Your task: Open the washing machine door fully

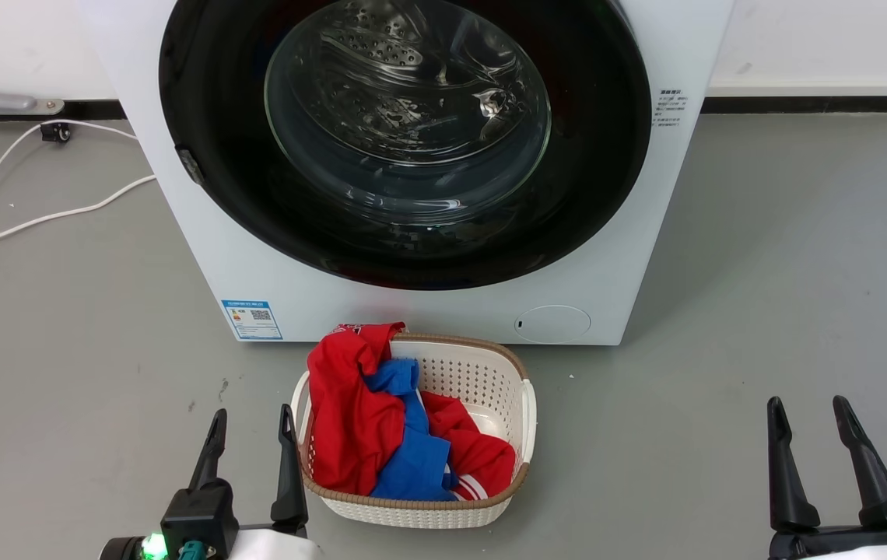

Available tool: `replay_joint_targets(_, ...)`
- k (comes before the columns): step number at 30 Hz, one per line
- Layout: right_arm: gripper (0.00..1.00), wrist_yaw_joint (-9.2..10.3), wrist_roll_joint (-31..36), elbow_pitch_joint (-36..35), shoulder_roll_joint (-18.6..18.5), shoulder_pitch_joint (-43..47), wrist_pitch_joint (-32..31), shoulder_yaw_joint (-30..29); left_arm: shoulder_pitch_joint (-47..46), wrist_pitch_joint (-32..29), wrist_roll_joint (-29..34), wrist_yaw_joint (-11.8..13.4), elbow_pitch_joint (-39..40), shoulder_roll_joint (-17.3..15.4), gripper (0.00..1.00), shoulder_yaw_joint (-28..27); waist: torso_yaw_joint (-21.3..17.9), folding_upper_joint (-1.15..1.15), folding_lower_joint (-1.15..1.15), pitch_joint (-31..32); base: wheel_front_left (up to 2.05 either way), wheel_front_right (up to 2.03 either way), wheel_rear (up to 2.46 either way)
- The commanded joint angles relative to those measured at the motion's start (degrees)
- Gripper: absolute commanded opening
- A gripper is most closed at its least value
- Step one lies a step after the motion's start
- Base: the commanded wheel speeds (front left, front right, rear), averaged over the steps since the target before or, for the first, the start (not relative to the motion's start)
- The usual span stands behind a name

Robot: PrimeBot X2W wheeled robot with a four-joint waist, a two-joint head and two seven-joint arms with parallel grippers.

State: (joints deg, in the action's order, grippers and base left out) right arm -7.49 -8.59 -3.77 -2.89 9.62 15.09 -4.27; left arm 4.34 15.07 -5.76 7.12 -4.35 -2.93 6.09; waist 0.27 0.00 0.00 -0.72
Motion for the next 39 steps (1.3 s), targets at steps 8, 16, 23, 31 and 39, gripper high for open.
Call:
replay_joint_targets(8,0.0,-0.01,2.8,-0.1,0.0,0.4,0.1,0.7,0.1,0.2,0.1,0.5,-0.4,0.0,1.0,0.1,0.0,0.0,0.0,0.1,0.0,0.0,0.0)
replay_joint_targets(16,0.0,0.0,-3.4,-0.9,0.0,-1.0,0.1,0.2,0.0,0.2,0.2,0.8,-0.6,0.0,1.0,0.1,0.0,0.0,0.0,0.2,0.0,0.0,0.0)
replay_joint_targets(23,0.0,-0.01,-18.8,1.9,0.0,-1.8,0.1,-0.1,0.2,0.2,0.3,0.7,-0.8,0.0,1.0,0.1,-0.1,0.0,0.0,0.4,0.0,0.0,0.0)
replay_joint_targets(31,0.0,-0.01,-41.4,7.6,0.0,-2.3,0.1,4.0,0.5,0.2,0.1,0.7,-1.0,0.0,1.0,0.4,0.0,0.0,0.0,0.7,0.0,0.0,0.0)
replay_joint_targets(39,0.0,-0.01,-60.7,3.9,-0.1,-1.3,0.1,7.5,0.5,0.2,0.0,0.8,-1.1,0.0,1.0,0.4,0.0,0.0,0.0,0.7,0.0,0.0,0.0)
